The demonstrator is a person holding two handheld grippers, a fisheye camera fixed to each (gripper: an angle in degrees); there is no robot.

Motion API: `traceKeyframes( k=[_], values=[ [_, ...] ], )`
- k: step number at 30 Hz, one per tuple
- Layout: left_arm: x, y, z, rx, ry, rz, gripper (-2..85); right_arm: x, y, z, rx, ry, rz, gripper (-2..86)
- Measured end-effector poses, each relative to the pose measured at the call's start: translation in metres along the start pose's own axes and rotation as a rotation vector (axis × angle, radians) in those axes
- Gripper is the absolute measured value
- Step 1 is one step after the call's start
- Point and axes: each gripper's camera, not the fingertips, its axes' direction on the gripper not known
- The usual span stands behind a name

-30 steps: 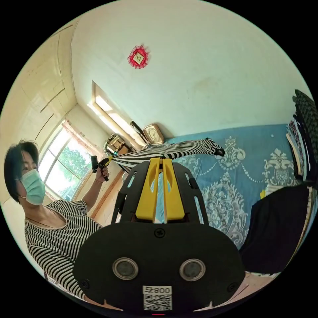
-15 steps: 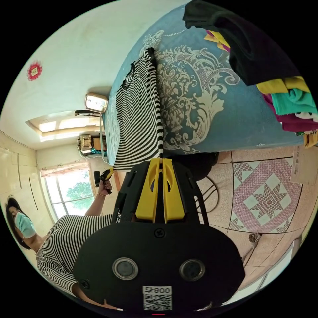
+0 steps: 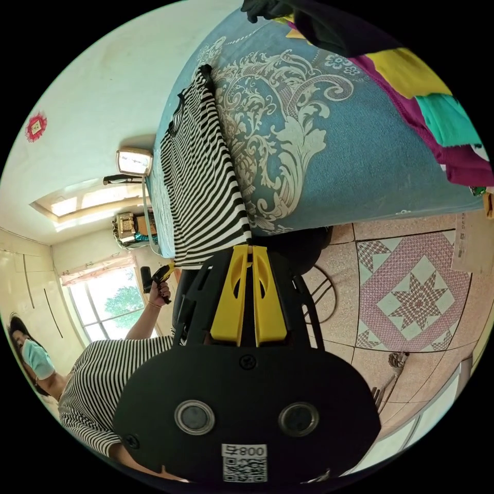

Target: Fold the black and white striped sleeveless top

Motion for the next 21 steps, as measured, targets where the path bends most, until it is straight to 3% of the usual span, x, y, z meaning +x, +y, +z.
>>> traceKeyframes(
  k=[9,16,21],
  values=[
    [0.020,-0.020,-0.033,0.135,-0.089,0.028,5.6,-0.025,-0.017,0.006,0.102,0.196,-0.037,2.9],
    [0.094,-0.171,-0.023,0.190,-0.132,0.213,6.5,-0.143,-0.159,0.018,0.217,0.271,-0.299,5.8],
    [0.130,-0.286,-0.018,0.277,-0.157,0.217,6.6,-0.203,-0.281,0.036,0.242,0.357,-0.380,6.7]
  ],
)
